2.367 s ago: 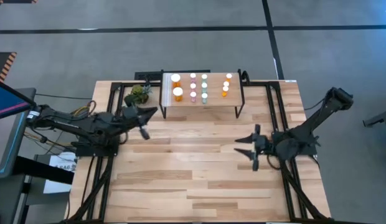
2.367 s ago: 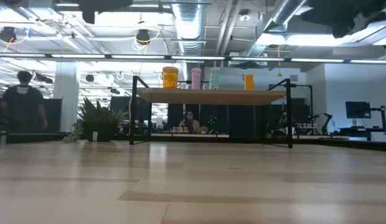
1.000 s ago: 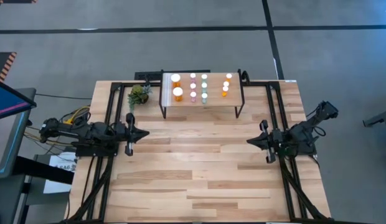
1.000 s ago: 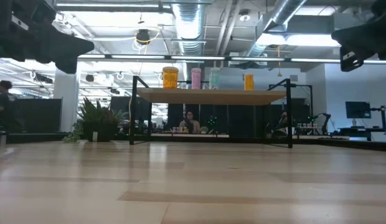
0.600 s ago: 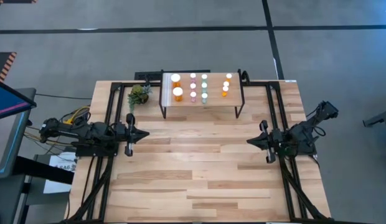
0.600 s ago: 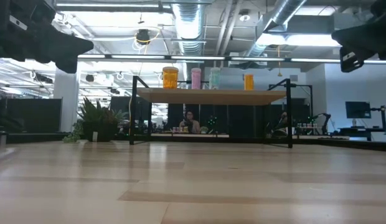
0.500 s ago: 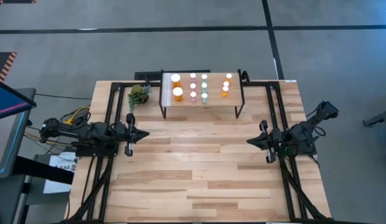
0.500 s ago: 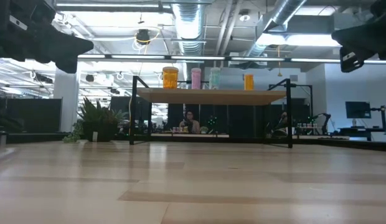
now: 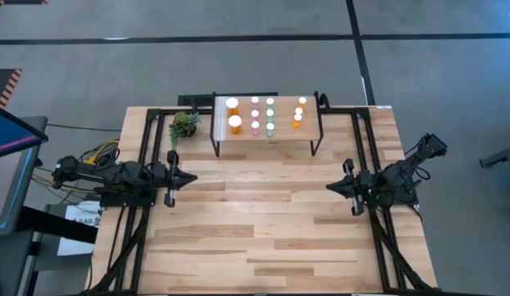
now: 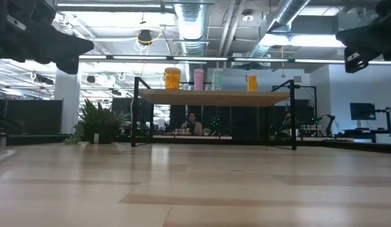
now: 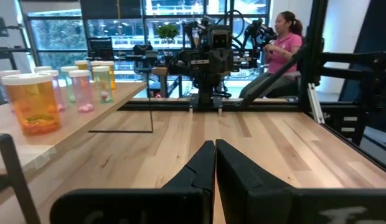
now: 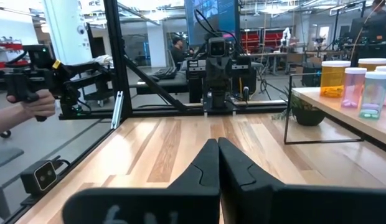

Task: Pick and place medicine bottles onto shelf by color
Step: Return to Home Position

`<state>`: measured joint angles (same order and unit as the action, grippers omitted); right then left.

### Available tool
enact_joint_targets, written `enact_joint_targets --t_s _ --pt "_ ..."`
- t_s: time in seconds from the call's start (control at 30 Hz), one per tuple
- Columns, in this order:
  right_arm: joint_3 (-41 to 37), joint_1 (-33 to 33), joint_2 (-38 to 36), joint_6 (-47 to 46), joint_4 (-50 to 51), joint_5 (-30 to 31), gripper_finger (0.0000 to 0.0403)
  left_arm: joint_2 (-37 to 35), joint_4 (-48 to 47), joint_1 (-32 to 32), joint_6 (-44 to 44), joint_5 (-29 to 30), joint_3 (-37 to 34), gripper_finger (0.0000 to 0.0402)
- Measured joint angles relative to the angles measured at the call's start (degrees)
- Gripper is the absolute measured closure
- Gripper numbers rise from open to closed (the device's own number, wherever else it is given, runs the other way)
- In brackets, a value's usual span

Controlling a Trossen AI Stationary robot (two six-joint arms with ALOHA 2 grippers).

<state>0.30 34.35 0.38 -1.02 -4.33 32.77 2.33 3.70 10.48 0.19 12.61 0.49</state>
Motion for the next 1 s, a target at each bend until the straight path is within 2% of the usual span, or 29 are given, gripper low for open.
enact_joint_targets --t_s 0.6,1.0 --pt "-0.05 0.00 -0.02 -0.03 -0.02 0.35 0.0372 -0.22 -0.06 0.00 0.61 -4.13 -0.02 0.0401" --pt "-0.05 0.00 -0.02 -0.04 -0.32 0.44 0.0376 -2.23 0.59 0.00 3.02 -5.14 -0.02 0.0401"
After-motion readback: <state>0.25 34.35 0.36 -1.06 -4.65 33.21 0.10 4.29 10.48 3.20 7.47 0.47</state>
